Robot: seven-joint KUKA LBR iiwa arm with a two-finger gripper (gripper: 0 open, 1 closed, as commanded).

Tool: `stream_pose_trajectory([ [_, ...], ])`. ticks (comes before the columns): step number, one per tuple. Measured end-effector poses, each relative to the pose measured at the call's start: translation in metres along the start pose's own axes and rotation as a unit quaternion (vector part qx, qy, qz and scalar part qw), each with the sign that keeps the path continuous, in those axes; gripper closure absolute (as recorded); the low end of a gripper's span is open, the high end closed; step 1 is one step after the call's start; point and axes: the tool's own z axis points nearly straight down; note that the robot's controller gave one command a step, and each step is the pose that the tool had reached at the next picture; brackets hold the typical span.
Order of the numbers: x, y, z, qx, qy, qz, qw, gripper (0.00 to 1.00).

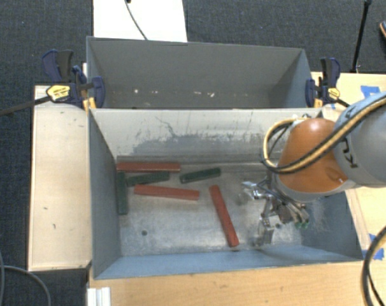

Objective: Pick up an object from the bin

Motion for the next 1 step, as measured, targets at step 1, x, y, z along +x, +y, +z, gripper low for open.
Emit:
stream_pose_trajectory([
  [1, -0.0087, 0.1231, -0.0935, -0.001, -0.0064, 0.055, 0.9985, 0.0],
])
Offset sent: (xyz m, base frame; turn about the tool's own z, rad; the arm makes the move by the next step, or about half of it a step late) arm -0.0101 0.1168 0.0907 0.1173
